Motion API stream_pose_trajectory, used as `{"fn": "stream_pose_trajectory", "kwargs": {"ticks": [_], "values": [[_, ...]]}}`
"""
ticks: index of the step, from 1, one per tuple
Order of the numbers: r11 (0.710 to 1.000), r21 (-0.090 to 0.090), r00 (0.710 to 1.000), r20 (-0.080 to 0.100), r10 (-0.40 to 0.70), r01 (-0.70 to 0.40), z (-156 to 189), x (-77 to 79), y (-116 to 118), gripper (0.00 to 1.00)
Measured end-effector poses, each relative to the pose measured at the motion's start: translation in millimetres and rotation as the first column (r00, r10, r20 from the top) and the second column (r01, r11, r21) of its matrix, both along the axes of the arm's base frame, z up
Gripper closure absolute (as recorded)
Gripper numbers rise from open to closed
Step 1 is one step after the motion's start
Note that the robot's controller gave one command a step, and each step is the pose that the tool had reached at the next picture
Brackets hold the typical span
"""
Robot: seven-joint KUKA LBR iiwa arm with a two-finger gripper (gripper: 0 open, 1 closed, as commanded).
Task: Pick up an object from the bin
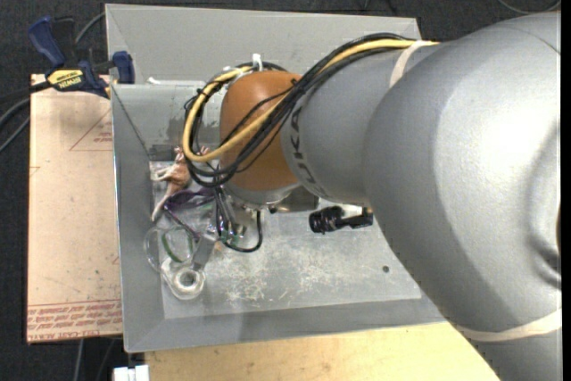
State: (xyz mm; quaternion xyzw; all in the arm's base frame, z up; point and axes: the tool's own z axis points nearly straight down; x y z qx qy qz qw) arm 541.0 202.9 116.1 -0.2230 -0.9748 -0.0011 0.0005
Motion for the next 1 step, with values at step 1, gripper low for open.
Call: {"fn": "stream_pose_trajectory", "kwargs": {"ticks": [1], "values": [[1.0,0.002,1.0,0.005,-0.031,0.031,-45.1,-57.9,24.1,0.0]]}}
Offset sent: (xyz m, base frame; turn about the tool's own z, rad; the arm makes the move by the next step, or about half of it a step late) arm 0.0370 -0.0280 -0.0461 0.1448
